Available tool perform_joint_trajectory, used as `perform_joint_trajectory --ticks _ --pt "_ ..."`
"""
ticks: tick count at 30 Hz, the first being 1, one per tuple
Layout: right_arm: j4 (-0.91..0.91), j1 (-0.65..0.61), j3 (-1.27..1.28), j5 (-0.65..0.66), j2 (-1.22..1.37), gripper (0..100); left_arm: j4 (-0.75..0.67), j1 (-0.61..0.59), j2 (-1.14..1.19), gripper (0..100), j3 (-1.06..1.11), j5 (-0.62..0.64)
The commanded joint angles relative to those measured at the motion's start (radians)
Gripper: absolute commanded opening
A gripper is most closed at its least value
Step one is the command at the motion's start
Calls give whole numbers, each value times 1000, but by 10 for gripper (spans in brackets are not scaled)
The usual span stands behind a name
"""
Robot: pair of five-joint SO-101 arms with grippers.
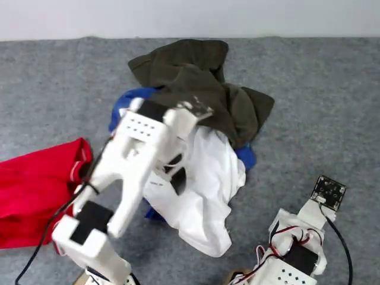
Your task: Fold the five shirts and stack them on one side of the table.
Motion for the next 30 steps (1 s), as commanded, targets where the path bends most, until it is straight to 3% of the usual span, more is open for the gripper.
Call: perform_joint_trajectory --ticks 1,11,14,17,24,30 --pt "4 16 14 -6 -2 11 5 28 58 284 -35 -23" --pt "4 16 14 -6 -2 11 -190 31 391 272 -35 -21" --pt "4 16 14 -6 -2 11 -218 31 433 175 -38 -26" --pt "4 16 14 -6 -2 11 -213 26 394 9 -39 -29" --pt "4 16 14 -6 -2 11 -167 -92 199 13 -35 -26" --pt "4 16 14 -6 -2 11 -149 -316 -68 13 -35 -23"
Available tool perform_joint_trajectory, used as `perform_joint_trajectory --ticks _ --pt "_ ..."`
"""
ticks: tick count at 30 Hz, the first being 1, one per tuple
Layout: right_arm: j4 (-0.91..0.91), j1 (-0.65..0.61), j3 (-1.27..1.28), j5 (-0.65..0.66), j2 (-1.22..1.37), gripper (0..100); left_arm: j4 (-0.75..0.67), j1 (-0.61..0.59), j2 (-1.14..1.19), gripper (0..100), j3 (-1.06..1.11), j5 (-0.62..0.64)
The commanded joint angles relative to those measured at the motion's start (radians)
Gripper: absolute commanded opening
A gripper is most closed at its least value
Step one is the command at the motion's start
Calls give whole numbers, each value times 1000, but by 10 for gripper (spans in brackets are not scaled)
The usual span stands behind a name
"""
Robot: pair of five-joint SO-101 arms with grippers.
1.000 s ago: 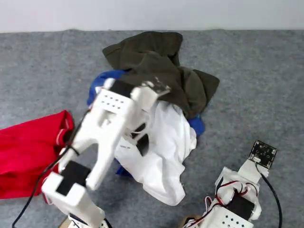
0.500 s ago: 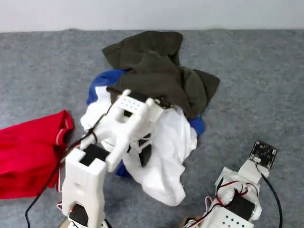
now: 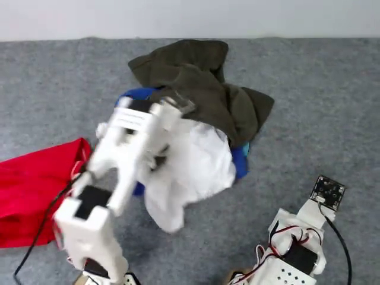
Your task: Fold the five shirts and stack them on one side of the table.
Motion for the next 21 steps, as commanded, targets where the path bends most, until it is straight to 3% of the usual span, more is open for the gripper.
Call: perform_joint_trajectory --ticks 1,12,21 --pt "4 16 14 -6 -2 11 5 -173 -226 13 -13 -3" --pt "4 16 14 -6 -2 11 -14 -667 -707 13 -18 -8" --pt "4 16 14 -6 -2 11 -149 -1028 -870 13 -13 -8"
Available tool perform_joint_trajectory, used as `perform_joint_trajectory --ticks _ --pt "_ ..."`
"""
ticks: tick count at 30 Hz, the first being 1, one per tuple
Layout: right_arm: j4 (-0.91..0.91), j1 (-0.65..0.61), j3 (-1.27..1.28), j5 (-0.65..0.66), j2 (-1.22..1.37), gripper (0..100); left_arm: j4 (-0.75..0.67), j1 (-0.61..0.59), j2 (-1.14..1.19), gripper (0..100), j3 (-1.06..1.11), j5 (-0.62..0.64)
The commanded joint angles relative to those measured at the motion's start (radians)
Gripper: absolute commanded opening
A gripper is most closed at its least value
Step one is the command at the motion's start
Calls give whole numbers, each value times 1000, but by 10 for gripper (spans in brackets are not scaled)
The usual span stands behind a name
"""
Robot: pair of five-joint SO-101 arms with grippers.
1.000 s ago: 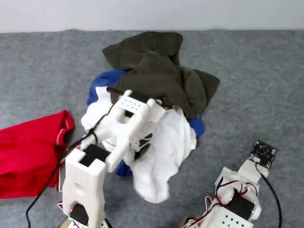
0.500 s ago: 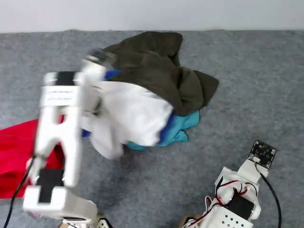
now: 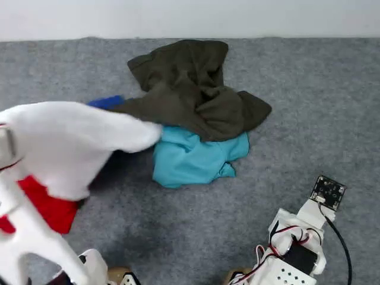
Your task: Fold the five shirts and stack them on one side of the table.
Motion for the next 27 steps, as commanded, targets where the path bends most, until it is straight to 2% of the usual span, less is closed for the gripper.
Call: perform_joint_trajectory --ticks 1,7,11,16,19,22,27 --pt "4 16 14 -6 -2 11 -101 -164 -66 13 -13 -6" --pt "4 16 14 -6 -2 11 -249 -341 -61 13 13 -6" --pt "4 16 14 -6 -2 11 -331 -342 -63 13 130 -31" --pt "4 16 14 -6 -2 11 -381 -319 -71 28 260 -186" --pt "4 16 14 -6 -2 11 -379 -322 -71 119 298 -238" --pt "4 16 14 -6 -2 11 -379 -322 -71 212 309 -239" --pt "4 16 14 -6 -2 11 -379 -315 -71 236 308 -239"
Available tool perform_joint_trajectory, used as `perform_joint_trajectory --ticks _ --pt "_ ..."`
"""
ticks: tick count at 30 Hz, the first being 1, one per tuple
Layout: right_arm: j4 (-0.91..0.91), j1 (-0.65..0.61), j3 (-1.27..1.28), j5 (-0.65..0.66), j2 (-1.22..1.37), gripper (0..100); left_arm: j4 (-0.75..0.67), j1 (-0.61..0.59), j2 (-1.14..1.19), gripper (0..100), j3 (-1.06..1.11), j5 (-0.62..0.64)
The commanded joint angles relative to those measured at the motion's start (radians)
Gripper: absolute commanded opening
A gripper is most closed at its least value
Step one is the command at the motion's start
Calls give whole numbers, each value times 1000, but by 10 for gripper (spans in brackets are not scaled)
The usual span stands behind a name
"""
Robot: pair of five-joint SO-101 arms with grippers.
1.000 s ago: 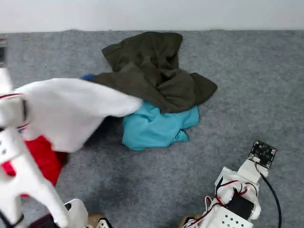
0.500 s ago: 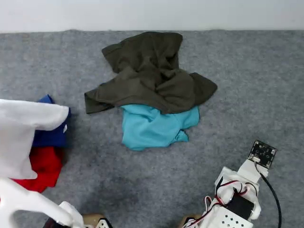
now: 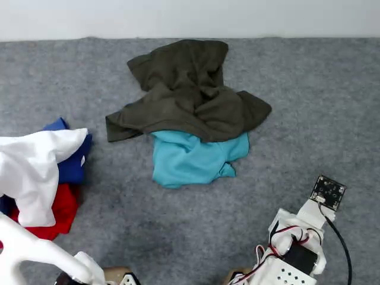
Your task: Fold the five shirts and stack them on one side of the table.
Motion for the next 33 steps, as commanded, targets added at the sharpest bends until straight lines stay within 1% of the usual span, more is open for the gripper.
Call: perform_joint_trajectory --ticks 1,4,7,10,13,17,21,24,27,33 --pt "4 16 14 -6 -2 11 -31 11 -37 236 -7 -18" --pt "4 16 14 -6 -2 11 -29 11 -37 235 -7 -12" --pt "4 16 14 -6 -2 11 -18 11 -37 235 -38 57" --pt "4 16 14 -6 -2 11 68 26 -31 235 -147 115" --pt "4 16 14 -6 -2 11 144 95 -29 235 -257 157" --pt "4 16 14 -6 -2 11 203 233 -28 235 -357 221" --pt "4 16 14 -6 -2 11 232 384 -28 235 -372 265" --pt "4 16 14 -6 -2 11 232 480 -9 235 -371 273" --pt "4 16 14 -6 -2 11 227 575 68 235 -372 272" --pt "4 16 14 -6 -2 11 226 721 348 235 -423 265"
